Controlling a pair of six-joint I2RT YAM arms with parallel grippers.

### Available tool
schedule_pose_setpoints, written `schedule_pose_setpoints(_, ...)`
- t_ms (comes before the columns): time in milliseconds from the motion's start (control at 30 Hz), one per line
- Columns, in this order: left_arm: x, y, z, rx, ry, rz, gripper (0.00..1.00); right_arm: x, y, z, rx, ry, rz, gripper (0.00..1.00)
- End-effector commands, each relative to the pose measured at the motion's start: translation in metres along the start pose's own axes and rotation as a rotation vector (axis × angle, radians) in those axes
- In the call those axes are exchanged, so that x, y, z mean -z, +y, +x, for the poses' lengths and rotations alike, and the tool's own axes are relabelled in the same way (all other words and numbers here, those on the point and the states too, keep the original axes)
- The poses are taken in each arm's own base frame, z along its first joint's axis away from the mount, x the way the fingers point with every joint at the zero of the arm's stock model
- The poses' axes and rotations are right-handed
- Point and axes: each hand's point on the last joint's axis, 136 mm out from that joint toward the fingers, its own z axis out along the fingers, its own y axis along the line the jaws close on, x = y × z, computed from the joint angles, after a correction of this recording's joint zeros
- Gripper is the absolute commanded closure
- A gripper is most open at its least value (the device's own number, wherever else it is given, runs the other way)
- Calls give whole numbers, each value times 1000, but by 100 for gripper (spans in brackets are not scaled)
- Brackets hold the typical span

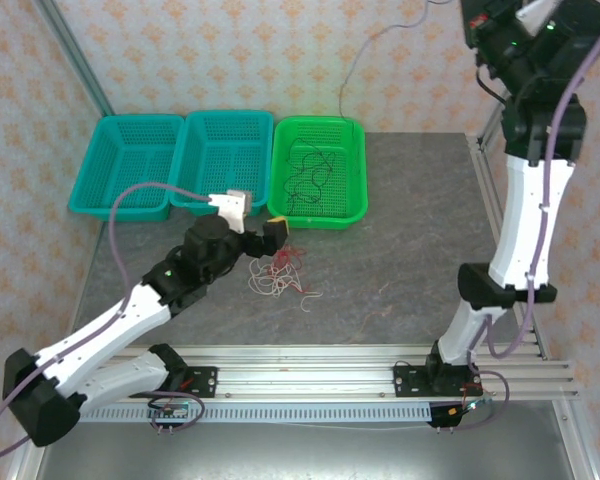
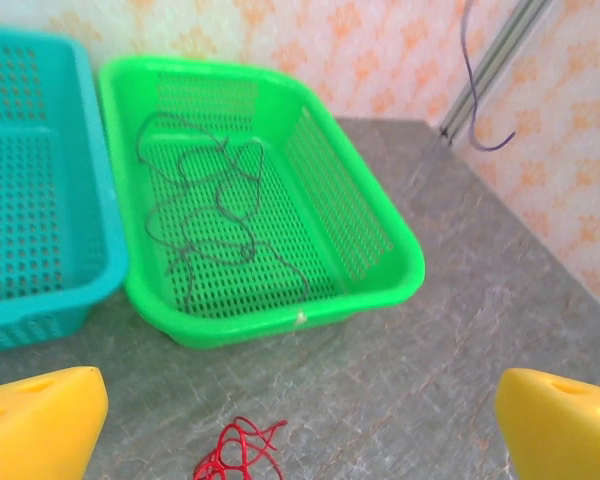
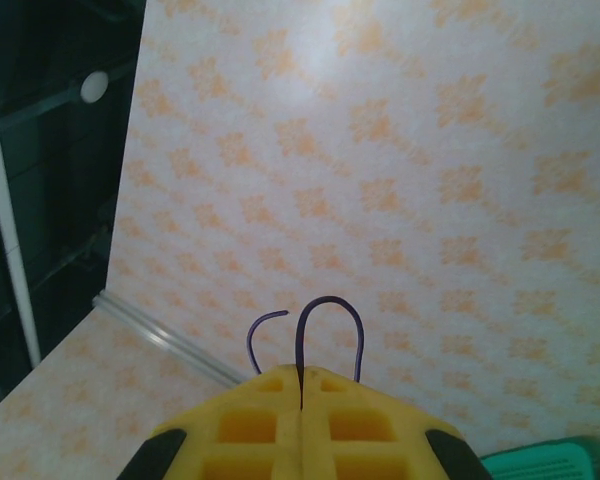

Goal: Untangle the cables

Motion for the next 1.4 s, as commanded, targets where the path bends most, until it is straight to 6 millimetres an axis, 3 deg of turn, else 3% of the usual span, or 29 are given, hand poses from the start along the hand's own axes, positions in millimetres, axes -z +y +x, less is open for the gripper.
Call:
schedule_pose_setpoints(0,22,22,-4,-33,4,-102,0,-38,-16,40,-70,144,-37,100)
schedule_pose_setpoints(133,39,37,-4,-18,-15,-160,0,-76,-51,81,-72,240,0,100)
schedule_pose_setpoints(333,47,48,7,-1,-6,-186,0,-106,-123,152,-67,423,154,100)
schedule_pose_setpoints(433,48,50,12,-5,9,-192,0,-109,-141,183,-42,499,203,100)
schedule_pose_setpoints(500,48,51,13,-9,14,-193,0,-110,-140,192,-26,519,198,100)
schedule_pose_setpoints(600,49,52,15,-16,22,-197,0,-108,-118,177,13,456,166,100)
schedule_pose_setpoints(800,47,55,18,-21,29,-209,0,-83,-32,108,101,208,13,100)
schedule_pose_setpoints(967,43,53,21,-16,33,-195,0,-69,3,88,115,138,-73,100)
schedule_pose_setpoints(1067,43,53,21,-16,36,-193,0,-68,11,86,102,132,-104,100)
schedule_pose_setpoints(1167,43,54,21,-18,32,-197,0,-78,8,96,46,177,-136,100)
schedule_pose_setpoints(1233,43,55,21,-18,33,-200,0,-86,-7,107,30,212,-102,100)
schedule_pose_setpoints(1367,43,53,22,-7,30,-190,0,-105,-63,139,71,303,35,100)
